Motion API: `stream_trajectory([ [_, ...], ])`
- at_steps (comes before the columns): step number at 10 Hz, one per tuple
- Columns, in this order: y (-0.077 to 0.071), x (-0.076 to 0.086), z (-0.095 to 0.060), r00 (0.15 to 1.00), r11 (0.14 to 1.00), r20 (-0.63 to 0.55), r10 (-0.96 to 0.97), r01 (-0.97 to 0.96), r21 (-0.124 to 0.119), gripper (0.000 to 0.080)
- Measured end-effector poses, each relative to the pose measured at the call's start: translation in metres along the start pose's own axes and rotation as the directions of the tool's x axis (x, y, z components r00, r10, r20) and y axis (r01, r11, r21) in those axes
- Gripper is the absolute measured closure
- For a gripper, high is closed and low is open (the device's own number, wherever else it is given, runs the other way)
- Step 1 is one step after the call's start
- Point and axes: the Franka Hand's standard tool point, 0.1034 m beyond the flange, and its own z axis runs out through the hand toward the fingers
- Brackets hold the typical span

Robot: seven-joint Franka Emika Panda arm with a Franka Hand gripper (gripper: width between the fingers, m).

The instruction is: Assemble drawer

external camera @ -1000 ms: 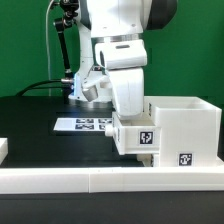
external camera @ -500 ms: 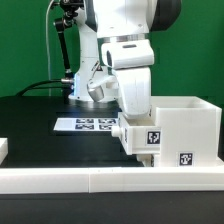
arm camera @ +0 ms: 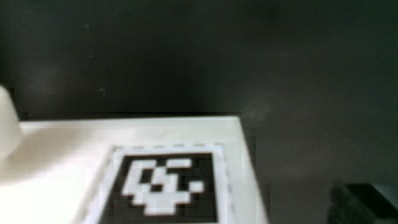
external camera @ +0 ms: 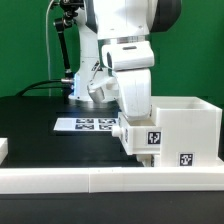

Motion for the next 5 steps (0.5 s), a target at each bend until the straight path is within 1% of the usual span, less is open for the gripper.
stream_trajectory([
  [1, 0.001, 0.0, -0.002, 1.0, 1.0, 0.001, 0.0, 0.0, -0.003, 0.0184],
  [2, 0.002, -0.001, -0.006, 1.0, 1.0, 0.004, 0.0, 0.0, -0.006, 0.0156],
  [3, 0.004, -0.001, -0.013, 1.0, 1.0, 0.008, -0.002, 0.002, -0.009, 0.0152],
  [4, 0.007, -0.001, -0.02, 1.0, 1.0, 0.013, -0.002, 0.003, -0.019, 0.0152],
  [5, 0.009, -0.002, -0.031, 1.0, 1.0, 0.021, 0.0, 0.0, -0.02, 0.0151],
])
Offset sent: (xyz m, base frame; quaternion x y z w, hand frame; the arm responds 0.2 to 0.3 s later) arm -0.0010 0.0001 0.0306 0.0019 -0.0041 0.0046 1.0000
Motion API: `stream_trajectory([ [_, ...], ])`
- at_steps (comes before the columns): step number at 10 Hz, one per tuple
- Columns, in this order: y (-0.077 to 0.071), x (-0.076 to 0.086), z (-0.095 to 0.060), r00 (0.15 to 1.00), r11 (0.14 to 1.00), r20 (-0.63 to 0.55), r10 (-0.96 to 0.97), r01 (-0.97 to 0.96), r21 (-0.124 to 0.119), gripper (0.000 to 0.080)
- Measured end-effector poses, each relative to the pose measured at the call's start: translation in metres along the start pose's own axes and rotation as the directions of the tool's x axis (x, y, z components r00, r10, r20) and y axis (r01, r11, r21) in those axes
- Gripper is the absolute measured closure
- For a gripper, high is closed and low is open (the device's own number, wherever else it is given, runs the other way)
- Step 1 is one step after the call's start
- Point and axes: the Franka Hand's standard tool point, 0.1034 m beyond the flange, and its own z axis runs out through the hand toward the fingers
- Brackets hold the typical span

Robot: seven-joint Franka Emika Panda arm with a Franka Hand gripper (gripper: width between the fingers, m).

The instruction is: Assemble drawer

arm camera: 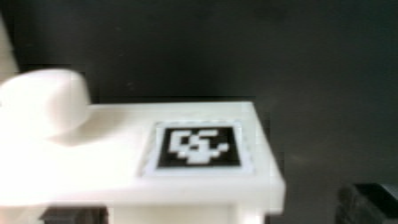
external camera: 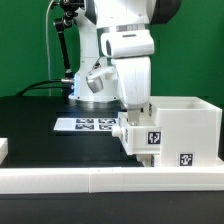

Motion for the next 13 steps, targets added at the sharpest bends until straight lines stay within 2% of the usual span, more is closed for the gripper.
stream_trajectory([
  [2, 0.006, -0.004, -0.024, 1.0, 1.0, 0.017, 0.011, -0.011, 0.017, 0.0151],
  [4, 0.01, -0.021, -0.037, 1.0, 0.999, 0.026, 0.016, -0.017, 0.039, 0.0151],
  [5, 0.013, -0.03, -0.041, 0.999, 0.999, 0.029, 0.024, -0.025, 0.039, 0.0151],
  [7, 0.012, -0.047, -0.035, 1.0, 0.999, 0.022, 0.004, -0.005, 0.048, 0.0151],
  [11, 0.012, -0.044, -0.032, 1.0, 0.999, 0.019, 0.007, -0.008, 0.052, 0.0151],
  [12, 0.016, -0.045, -0.024, 1.0, 0.998, 0.01, -0.009, 0.008, 0.059, 0.0151],
  [13, 0.026, -0.044, -0.021, 1.0, 0.998, 0.001, -0.009, 0.009, 0.064, 0.0151],
])
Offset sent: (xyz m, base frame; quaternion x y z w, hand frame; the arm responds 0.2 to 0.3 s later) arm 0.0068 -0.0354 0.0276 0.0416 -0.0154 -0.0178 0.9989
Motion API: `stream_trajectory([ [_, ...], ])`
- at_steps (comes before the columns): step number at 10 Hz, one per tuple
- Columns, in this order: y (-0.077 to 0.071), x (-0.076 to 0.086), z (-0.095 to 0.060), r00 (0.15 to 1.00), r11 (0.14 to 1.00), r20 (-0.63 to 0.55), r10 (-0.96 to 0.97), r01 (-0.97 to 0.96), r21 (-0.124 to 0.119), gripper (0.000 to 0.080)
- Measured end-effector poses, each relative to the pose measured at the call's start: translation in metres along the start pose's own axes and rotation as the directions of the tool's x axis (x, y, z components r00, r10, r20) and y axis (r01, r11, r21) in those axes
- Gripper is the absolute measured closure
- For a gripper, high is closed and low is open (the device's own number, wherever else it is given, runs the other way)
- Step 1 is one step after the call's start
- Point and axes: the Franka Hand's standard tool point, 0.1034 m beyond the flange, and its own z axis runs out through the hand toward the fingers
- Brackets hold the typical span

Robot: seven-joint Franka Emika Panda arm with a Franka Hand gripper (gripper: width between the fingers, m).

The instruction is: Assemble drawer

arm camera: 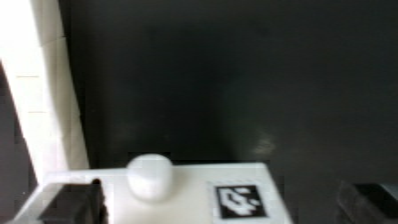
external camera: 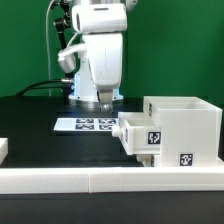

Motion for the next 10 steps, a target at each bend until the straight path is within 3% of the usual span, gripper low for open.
stream_trajectory([
  [2, 0.019, 0.001, 0.004, 1.0, 1.0, -0.013, -0.018, 0.018, -0.015, 0.0151],
  [3, 0.022, -0.001, 0.005, 0.999, 0.999, -0.018, -0.031, 0.031, -0.012, 0.0151],
  [6, 0.02, -0.009, 0.007, 0.999, 0.999, -0.034, -0.042, 0.042, -0.01, 0.0151],
  [8, 0.017, -0.021, 0.013, 0.994, 1.0, -0.107, -0.023, 0.022, -0.009, 0.0151],
  [10, 0.018, -0.022, 0.02, 0.986, 1.0, -0.165, -0.03, 0.031, 0.003, 0.0151],
])
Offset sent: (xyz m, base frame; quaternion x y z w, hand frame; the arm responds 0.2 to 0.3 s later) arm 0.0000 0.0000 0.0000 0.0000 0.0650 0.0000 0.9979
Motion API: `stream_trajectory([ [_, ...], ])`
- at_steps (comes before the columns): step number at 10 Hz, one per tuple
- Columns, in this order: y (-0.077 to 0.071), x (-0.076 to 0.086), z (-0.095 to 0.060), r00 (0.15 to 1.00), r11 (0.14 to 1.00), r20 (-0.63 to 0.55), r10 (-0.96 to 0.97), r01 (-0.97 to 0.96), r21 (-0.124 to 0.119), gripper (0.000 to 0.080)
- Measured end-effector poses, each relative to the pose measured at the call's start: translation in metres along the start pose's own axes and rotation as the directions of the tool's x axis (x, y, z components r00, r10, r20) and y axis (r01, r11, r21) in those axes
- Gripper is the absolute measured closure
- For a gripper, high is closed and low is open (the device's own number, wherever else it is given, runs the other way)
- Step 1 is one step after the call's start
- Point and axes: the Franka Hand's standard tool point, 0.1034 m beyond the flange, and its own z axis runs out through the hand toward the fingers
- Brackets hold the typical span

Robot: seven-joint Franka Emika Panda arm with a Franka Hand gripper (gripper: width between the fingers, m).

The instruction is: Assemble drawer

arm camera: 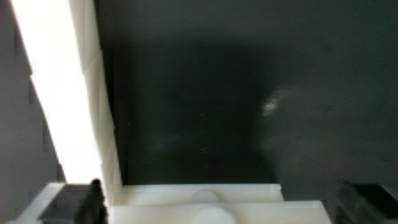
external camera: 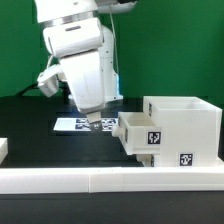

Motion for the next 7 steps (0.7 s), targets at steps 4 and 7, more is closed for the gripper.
stream_trajectory([
  [4, 0.004, 0.029, 0.013, 1.0, 1.0, -0.003, -0.008, 0.008, 0.013, 0.0151],
  [7, 0.005, 0.045, 0.017, 1.0, 1.0, -0.005, 0.006, -0.006, 0.01, 0.0151],
])
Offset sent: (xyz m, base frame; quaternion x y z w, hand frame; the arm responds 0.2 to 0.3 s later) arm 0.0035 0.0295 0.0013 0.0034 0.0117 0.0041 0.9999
